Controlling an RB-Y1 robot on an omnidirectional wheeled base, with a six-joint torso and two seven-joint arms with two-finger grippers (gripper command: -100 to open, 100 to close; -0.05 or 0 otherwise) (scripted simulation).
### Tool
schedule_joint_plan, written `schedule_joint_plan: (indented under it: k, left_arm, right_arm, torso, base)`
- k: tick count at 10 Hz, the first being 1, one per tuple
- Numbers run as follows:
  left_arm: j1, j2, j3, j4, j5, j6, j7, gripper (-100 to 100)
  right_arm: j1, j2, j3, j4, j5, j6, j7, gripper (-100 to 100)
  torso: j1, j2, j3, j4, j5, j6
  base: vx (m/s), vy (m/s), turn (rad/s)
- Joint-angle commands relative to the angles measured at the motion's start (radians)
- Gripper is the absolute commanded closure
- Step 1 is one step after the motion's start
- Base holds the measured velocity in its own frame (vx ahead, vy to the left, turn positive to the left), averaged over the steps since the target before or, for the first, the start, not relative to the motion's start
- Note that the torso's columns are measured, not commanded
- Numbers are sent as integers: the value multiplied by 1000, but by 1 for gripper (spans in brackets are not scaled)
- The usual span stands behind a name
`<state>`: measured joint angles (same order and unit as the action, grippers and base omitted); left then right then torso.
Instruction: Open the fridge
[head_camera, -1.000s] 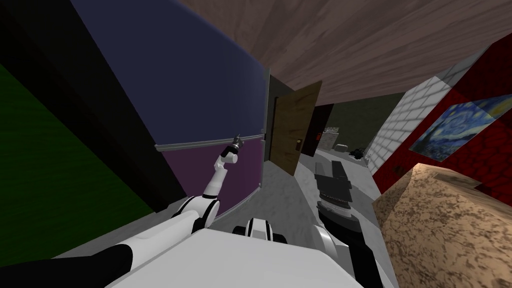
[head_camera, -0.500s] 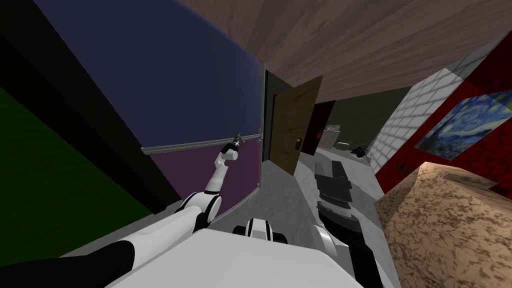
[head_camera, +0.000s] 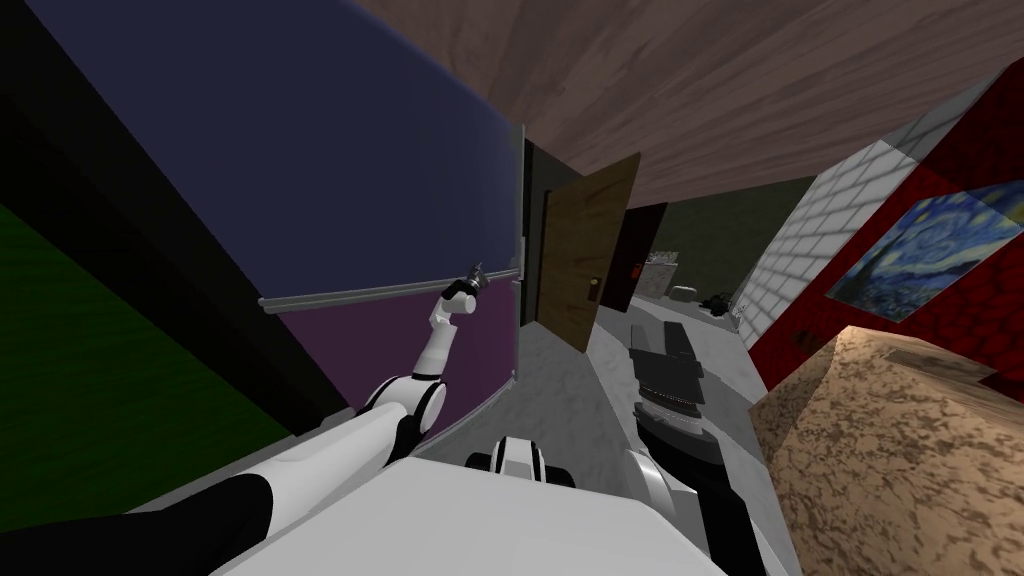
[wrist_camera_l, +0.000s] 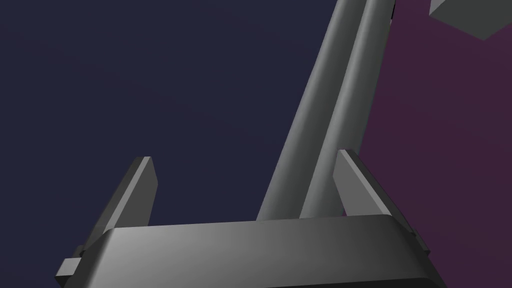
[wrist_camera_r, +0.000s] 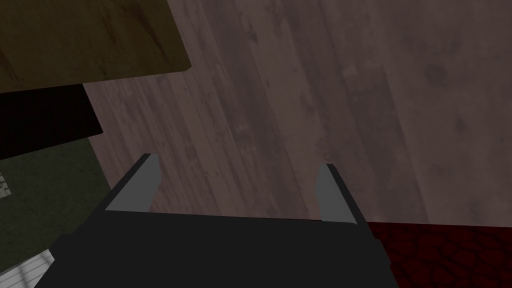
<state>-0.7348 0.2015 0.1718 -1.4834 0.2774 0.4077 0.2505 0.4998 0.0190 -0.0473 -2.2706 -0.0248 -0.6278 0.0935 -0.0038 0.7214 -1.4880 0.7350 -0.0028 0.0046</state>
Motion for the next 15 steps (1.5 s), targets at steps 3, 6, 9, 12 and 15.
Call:
schedule_joint_plan:
  k: [3,6,9,12,15]
  left_arm:
    - [-52,-4,22,4,6,86,23,-100]
    - [-78,-6,33,10,11,131,35,-100]
    - [-104,-7,44,14,16,177,47,-100]
    - [-134,-8,56,18,22,227,61,-100]
    - [-167,-10,71,25,28,287,77,-100]
  right_arm:
    - [0,0,0,0,0,0,0,0]
    - [0,0,0,0,0,0,0,0]
    - [0,0,0,0,0,0,0,0]
    - [0,0,0,0,0,0,0,0]
    - [0,0,0,0,0,0,0,0]
  torso:
    - [4,0,-1,-2,2,1]
    - [2,-4,-3,-3,1,1]
    - [3,-5,-4,-3,1,1]
    - [2,-4,-4,-4,1,1]
    - [2,-4,-4,-4,1,1]
  base:
    - [45,-44,6]
    - [36,-41,5]
    - [34,-37,4]
    - [52,-49,6]
    - [49,-51,2]
